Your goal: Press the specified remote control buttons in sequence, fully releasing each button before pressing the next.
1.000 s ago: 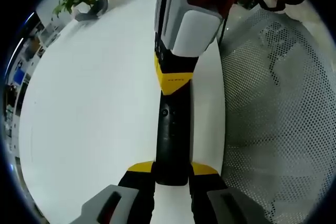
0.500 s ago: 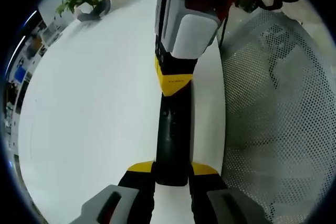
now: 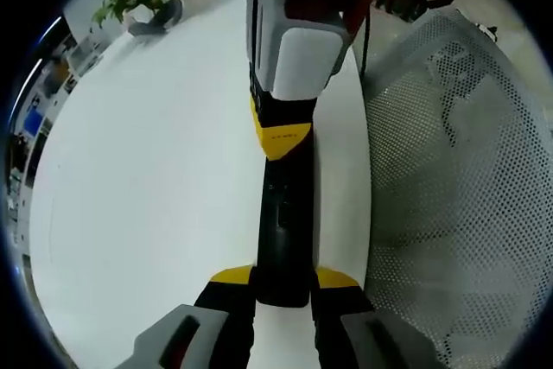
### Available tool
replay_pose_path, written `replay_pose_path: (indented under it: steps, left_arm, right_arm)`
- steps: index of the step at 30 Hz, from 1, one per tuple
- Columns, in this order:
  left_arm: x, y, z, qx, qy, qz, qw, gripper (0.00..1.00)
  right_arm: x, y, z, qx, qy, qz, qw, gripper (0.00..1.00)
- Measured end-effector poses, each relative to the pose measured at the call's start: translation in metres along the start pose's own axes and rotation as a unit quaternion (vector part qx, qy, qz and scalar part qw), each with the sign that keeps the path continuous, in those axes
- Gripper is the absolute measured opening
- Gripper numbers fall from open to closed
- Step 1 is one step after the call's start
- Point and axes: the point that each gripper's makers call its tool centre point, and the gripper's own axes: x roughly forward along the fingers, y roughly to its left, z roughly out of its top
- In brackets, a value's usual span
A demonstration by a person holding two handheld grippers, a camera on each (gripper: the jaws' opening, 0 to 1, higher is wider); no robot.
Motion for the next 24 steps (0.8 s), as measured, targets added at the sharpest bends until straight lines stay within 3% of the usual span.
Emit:
replay_pose_path:
  steps: [10, 20, 24]
  left_arm:
    - [-0.0004, -0.0002, -0.0001, 0.0, 0.003, 0.002, 1.0, 0.24]
    - [-0.0005, -0.0003, -0.0002, 0.0, 0.01, 0.002, 0.9999, 0.24]
    - [-0.0002, 0.0001, -0.0003, -0.004, 0.009, 0.002, 1.0, 0.24]
  right_arm:
    - [-0.0013, 0.0012, -0.0011, -0.003, -0.01, -0.005, 0.9999, 0.0]
    - [-0.0006, -0.0009, 0.0012, 0.025, -0.043, 0.004, 0.9987, 0.0]
    - [-0.0003, 0.0004, 0.0015, 0.013, -0.04, -0.004, 0.9991, 0.0]
